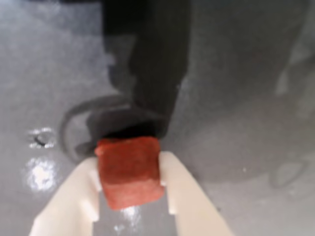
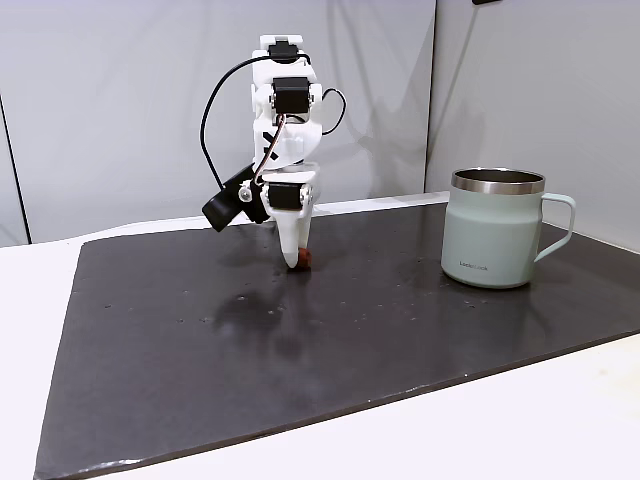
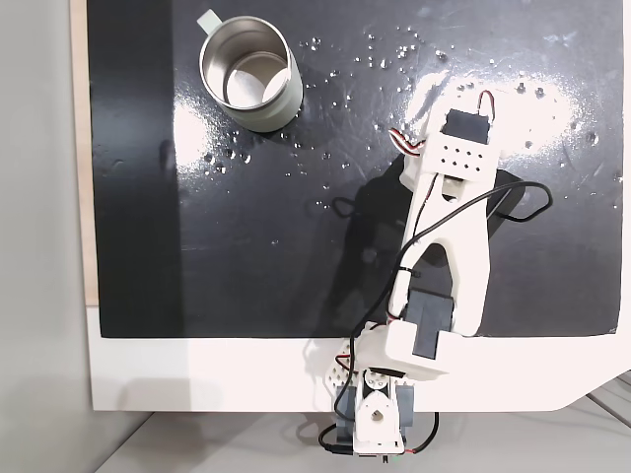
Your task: Grasp a cube and put it in the cup.
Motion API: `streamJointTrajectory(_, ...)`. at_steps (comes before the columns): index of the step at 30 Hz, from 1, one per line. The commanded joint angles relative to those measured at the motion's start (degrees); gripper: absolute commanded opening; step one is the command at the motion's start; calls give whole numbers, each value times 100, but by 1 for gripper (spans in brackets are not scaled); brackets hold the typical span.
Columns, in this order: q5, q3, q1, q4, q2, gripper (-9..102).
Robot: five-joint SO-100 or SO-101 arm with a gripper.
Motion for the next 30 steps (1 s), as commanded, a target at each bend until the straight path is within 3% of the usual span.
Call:
streamJointTrajectory(1,-62,-448,-141,220,738,2)
streamJointTrajectory(15,-237,-879,-738,809,3146,2)
streamJointTrajectory(22,-149,-1784,-914,1441,3243,2)
streamJointTrajectory(30,-158,-1951,-993,1468,3138,2)
